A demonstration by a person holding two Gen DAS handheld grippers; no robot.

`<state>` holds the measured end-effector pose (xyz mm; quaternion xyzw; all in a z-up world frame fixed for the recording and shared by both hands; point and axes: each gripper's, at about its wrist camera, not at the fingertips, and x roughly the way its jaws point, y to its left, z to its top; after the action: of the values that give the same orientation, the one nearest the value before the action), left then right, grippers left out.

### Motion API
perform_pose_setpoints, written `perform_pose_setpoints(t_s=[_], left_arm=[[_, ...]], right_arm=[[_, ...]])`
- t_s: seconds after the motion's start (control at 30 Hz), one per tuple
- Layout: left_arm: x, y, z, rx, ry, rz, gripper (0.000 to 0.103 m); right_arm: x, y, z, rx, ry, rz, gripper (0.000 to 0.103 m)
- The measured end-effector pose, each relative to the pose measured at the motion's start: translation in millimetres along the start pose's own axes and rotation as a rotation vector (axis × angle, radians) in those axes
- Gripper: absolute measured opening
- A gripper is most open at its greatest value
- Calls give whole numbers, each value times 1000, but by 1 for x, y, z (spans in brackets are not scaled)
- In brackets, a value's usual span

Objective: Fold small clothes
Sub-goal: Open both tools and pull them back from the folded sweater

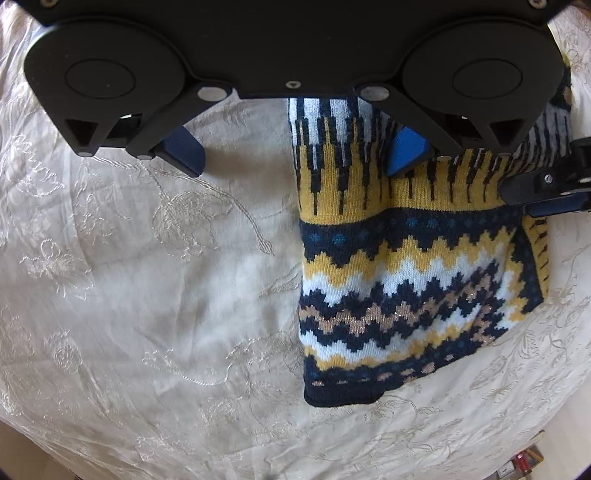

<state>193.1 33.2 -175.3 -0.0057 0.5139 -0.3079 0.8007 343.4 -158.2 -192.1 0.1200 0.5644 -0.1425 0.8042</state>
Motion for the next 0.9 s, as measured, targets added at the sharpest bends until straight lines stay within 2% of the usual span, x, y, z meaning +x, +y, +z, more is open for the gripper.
perform_pose_setpoints(t_s=[0.13, 0.27, 0.5, 0.63, 0.77, 0.9], left_arm=[[2, -8, -1, 19, -7, 13, 69], [2, -19, -5, 43, -25, 49, 78], [-11, -44, -21, 84, -57, 195, 83], [-21, -47, -31, 39, -53, 253, 83], [-31, -41, -48, -83, 2, 288, 83], [-54, -44, -65, -116, -23, 340, 83]], right_arm=[[5, 6, 5, -58, -10, -2, 102], [-1, -1, -3, -86, -59, 47, 102], [-20, -15, -11, -92, -85, 122, 102], [-39, -21, -15, -126, -106, 161, 102], [-58, -31, -22, -128, -128, 202, 102], [-82, -44, -34, -99, -180, 230, 102]])
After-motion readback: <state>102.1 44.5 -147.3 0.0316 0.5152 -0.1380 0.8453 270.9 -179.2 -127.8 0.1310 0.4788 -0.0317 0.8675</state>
